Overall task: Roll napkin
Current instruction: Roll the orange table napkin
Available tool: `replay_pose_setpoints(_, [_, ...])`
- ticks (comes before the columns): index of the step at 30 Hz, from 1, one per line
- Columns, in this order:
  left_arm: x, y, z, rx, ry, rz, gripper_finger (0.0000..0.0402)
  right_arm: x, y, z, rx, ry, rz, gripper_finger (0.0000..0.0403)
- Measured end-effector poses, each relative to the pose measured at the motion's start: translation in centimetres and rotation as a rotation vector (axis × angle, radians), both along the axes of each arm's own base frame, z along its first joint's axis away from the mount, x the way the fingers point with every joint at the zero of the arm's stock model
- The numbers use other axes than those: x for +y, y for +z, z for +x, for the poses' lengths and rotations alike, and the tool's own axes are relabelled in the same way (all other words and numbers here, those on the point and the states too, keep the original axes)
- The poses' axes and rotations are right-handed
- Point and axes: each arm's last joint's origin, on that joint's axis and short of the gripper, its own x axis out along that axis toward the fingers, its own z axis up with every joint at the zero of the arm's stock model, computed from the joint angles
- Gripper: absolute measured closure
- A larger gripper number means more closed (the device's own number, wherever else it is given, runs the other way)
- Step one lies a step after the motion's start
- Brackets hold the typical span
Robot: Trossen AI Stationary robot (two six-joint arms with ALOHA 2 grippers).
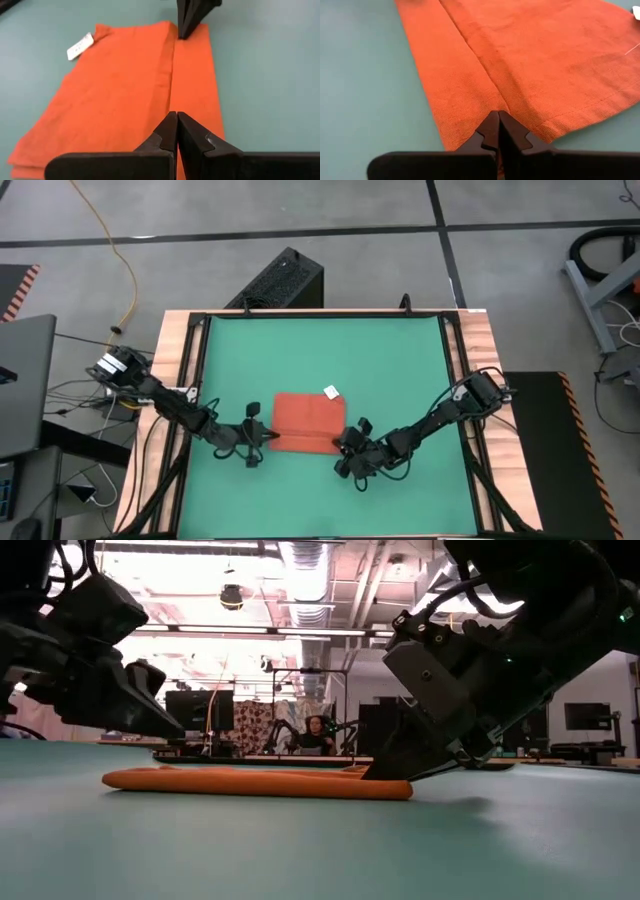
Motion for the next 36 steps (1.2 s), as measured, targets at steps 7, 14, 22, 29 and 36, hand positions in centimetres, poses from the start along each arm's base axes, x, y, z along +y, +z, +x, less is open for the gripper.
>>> replay_pose_setpoints(7, [0.0,-0.2,-0.1,0.014,-0.03,-0.022,0.0401,-0.1,0.0,0.0,0.002,0.003,-0.005,0.0378])
replay_pose_setpoints(14, [-0.4,-1.5,0.5,-0.011,-0.048,-0.029,0.0401,-0.3,0.0,0.1,0.005,0.001,-0.006,0.0378])
replay_pose_setpoints(22, [-0.5,-3.8,0.6,0.056,-0.023,-0.058,0.0401,-0.3,0.0,0.1,0.007,0.006,-0.01,0.0378])
replay_pose_setpoints(29, [-0.4,-4.5,0.4,0.112,-0.026,-0.076,0.0401,0.1,0.4,-0.1,-0.011,0.019,-0.079,0.0377])
replay_pose_setpoints(36, [-0.4,-4.7,0.2,0.144,-0.023,-0.082,0.0401,1.4,1.7,-1.2,-0.052,0.022,-0.26,0.0376])
